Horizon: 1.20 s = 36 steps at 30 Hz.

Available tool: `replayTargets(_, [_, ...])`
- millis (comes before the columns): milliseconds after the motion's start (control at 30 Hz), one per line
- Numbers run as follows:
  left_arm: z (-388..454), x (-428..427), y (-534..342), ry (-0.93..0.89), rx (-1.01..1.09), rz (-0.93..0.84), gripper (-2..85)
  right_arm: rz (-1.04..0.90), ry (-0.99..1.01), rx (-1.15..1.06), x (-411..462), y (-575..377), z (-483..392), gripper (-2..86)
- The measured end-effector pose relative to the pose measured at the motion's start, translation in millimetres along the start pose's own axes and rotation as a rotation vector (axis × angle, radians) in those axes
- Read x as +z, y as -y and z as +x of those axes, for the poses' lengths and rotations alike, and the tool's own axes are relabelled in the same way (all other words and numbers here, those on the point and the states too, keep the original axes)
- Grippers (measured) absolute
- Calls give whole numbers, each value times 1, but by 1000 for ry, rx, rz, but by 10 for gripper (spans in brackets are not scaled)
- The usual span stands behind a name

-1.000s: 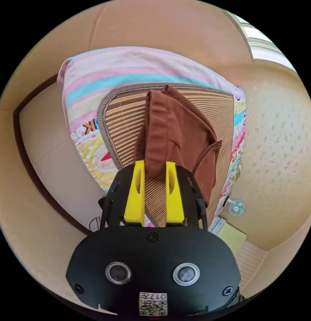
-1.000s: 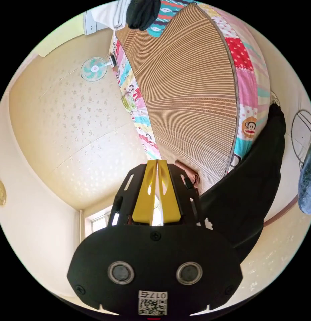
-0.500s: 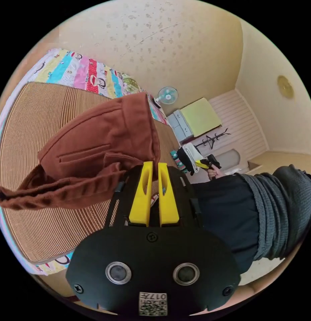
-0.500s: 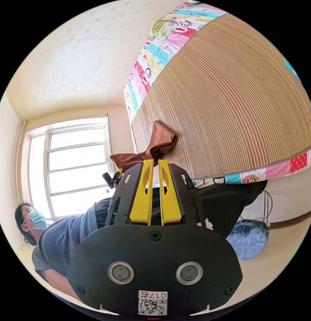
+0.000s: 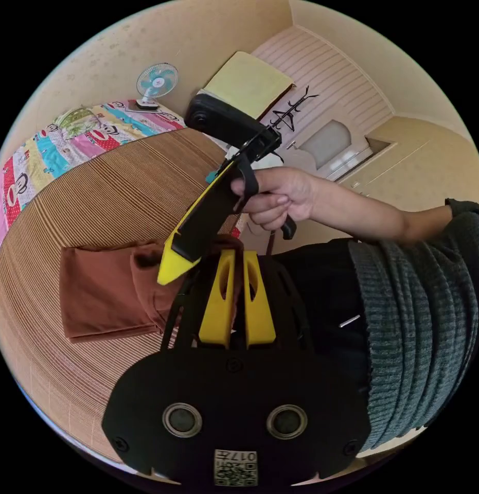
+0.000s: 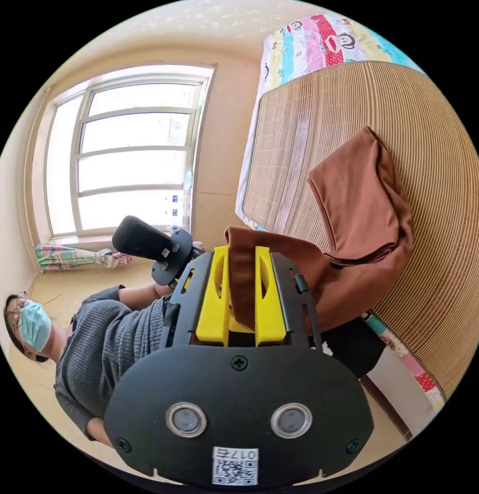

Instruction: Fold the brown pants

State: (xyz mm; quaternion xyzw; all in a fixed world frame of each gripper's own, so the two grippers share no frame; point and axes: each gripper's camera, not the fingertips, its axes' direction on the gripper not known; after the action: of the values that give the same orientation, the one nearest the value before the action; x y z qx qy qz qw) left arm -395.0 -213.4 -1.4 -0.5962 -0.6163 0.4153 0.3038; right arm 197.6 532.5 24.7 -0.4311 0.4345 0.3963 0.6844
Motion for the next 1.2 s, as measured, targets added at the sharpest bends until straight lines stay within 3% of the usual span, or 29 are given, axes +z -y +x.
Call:
replayTargets(167, [15,7,-45,-12,-48,137,6,27,-124,-75,-20,-30,-13,39])
replayTargets(267, [11,-10,-81,96,-201,285,87,94,-95,-119,-47,-48,-23,35])
replayTargets(367, [4,-5,-95,283,-294,257,161,71,25,-249,-58,-64,-44,33])
replayTargets(467, [14,20,-67,315,-175,189,177,33,76,-417,-57,-79,-83,32])
replayTargets(567, [48,55,-22,274,37,156,92,56,42,-507,-71,-99,-117,31])
replayTargets(633, [73,64,0,391,41,233,31,138,-10,-486,-99,-119,-128,30])
replayTargets(700, [80,65,14,380,16,297,11,226,-7,-501,-130,-149,-139,28])
replayTargets(767, [81,58,23,341,-28,377,2,414,-50,-562,-172,-211,-153,25])
replayTargets(900, [97,11,39,294,-112,616,-5,604,-272,-593,-196,-314,-160,23])
replayTargets(967, [123,-9,45,324,-74,700,-6,645,-418,-565,-183,-370,-153,35])
replayTargets(1100, [203,-43,55,379,97,838,-7,703,-499,-481,-143,-428,-142,83])
replayTargets(1200, [254,-60,53,347,257,903,-7,784,-634,-396,-116,-450,-148,173])
